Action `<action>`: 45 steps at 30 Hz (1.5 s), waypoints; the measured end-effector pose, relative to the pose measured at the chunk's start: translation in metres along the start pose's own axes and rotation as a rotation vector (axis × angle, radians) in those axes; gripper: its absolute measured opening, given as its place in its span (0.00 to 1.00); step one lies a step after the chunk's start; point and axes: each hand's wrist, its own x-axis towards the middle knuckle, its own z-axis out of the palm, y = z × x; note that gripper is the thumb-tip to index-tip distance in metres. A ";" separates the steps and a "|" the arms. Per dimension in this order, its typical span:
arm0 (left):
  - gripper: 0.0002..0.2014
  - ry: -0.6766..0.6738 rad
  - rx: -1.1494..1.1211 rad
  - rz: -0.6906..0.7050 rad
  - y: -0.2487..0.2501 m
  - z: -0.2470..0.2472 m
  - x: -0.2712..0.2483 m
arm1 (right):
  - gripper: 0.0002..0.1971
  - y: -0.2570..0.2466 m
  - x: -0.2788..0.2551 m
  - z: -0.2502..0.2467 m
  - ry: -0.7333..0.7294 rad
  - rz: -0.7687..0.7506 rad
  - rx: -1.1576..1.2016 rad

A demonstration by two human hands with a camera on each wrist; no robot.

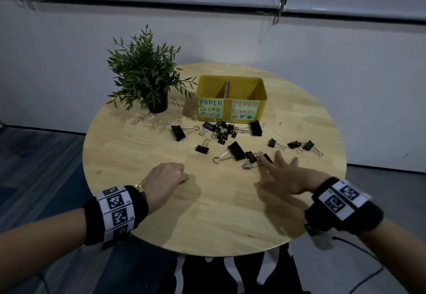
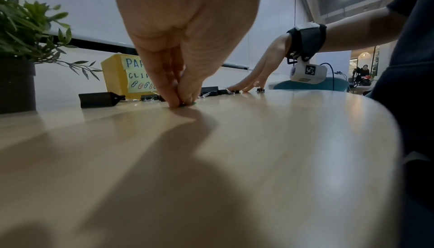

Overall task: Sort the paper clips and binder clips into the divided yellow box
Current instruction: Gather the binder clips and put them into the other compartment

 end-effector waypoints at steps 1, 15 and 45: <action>0.12 -0.008 -0.012 -0.009 0.002 -0.002 0.001 | 0.40 -0.007 0.001 0.004 0.023 0.001 0.007; 0.05 -0.174 -0.233 -0.099 -0.001 -0.009 0.025 | 0.36 0.045 0.044 -0.029 0.156 0.194 0.086; 0.05 0.541 -0.346 -0.377 -0.059 -0.042 0.213 | 0.54 -0.003 0.070 -0.033 0.223 -0.129 -0.056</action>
